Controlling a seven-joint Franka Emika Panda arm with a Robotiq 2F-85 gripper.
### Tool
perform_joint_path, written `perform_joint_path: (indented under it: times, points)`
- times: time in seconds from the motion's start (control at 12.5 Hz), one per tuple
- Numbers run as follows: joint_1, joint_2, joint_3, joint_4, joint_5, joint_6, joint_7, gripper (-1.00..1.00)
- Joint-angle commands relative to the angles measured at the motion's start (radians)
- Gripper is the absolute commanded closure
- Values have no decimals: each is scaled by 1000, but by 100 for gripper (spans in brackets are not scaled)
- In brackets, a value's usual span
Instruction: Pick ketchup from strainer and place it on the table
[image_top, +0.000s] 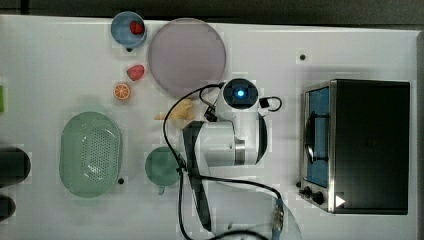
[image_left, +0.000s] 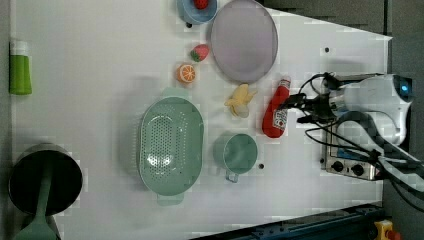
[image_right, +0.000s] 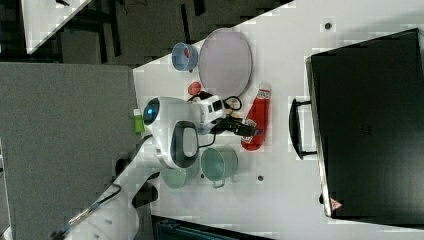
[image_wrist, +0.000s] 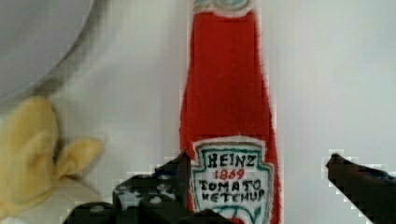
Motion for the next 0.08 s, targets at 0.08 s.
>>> perform_joint_path:
  times: [0.08]
  points:
    - [-5,-164,38,122,20,-116,-17,-100]
